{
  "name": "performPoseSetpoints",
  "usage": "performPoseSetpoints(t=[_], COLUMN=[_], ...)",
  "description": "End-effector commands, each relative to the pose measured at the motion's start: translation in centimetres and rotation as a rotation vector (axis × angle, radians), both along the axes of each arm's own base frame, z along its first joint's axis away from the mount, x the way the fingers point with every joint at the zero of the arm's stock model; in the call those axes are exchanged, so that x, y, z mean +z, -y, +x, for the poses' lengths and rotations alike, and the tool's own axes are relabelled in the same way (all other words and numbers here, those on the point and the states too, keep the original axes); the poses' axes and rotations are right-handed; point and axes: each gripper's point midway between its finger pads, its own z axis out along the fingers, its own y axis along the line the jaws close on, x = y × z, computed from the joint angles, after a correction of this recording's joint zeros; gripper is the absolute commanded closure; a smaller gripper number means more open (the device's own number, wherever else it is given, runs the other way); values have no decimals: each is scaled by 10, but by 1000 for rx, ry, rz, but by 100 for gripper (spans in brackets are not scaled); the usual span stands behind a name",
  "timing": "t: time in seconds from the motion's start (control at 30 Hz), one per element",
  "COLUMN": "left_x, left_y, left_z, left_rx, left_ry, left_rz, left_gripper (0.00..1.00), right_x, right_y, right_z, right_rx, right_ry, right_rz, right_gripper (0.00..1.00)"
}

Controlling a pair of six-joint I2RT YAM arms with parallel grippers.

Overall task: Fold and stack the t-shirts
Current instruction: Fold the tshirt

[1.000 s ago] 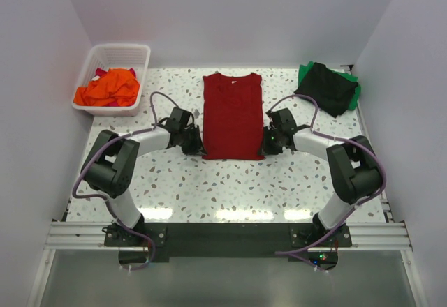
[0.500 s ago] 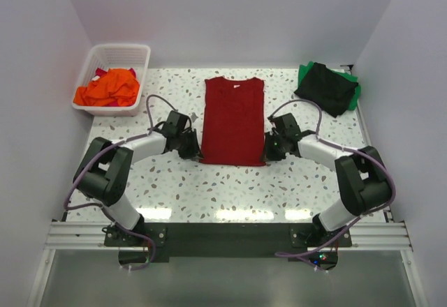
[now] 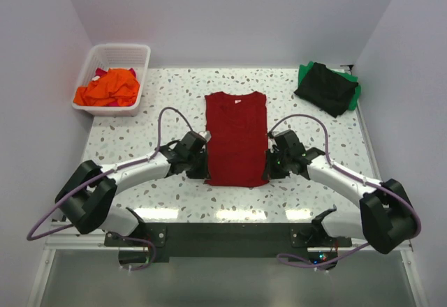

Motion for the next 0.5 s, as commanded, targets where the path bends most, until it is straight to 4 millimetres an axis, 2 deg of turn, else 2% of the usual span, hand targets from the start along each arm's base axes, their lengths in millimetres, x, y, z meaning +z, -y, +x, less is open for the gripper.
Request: performPoseSetpoints(t=[0.0, 0.07, 0.17, 0.3, 0.47], left_x=[5, 14, 26, 45, 52], left_y=[-14, -18, -25, -25, -25], left_z=[-21, -23, -31, -41, -49], left_rx=[101, 143, 187, 208, 208], left_ry=[2, 34, 56, 79, 84], left_rz=[58, 61, 67, 31, 45], left_gripper=[100, 100, 100, 100, 100], right_x=[4, 3, 11, 24, 38], right_y=[6, 11, 17, 24, 24], right_z=[-28, -38, -46, -57, -59], right_rx=[-11, -15, -39, -49, -50], right_ry=[-17, -26, -13, -1, 16], right_rz=[-21, -33, -25, -20, -7], right_gripper=[100, 100, 100, 100, 100])
